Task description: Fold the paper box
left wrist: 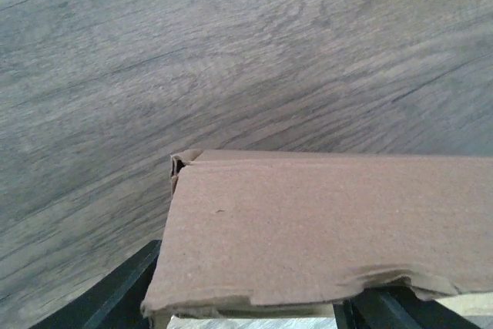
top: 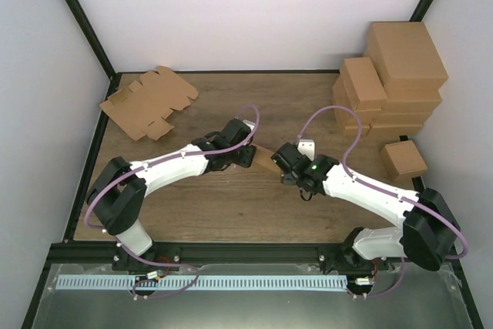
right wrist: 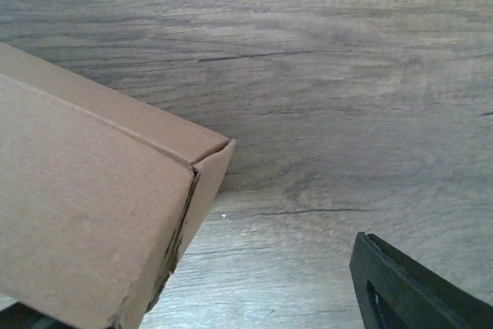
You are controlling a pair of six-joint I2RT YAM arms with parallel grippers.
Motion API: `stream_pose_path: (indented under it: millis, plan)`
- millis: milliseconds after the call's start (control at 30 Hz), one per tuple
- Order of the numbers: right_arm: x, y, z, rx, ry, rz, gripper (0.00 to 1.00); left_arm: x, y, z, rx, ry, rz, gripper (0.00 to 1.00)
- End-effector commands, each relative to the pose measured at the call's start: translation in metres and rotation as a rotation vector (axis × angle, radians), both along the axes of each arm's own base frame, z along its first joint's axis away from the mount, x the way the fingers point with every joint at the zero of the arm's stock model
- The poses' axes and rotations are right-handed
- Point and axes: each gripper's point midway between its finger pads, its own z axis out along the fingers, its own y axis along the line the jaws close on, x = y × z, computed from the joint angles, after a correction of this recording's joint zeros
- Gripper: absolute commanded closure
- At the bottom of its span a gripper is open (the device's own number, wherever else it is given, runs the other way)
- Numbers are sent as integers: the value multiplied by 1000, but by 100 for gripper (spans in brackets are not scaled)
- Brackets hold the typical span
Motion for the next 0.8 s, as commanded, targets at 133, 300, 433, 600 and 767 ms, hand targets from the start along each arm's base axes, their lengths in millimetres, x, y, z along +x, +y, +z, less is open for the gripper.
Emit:
stream_pose_path:
  millis: [133, 300, 433, 600, 767]
  plan:
    - [-8, 33, 27, 136, 23, 137, 1, -16, 13, 18, 17, 24, 14, 10]
    - [-10, 43, 45, 195, 17, 197, 0, -22, 22, 42, -4, -4, 25, 0]
    - [-13, 46, 65, 221, -3, 238, 0, -28, 33, 65, -27, -36, 45, 0]
    - [-12, 41, 97, 226, -63, 259, 0, -36, 35, 98, -141, -56, 20, 0]
    - [-7, 44, 118, 295, -75, 310, 0, -32, 38, 123, -245, -32, -3, 0]
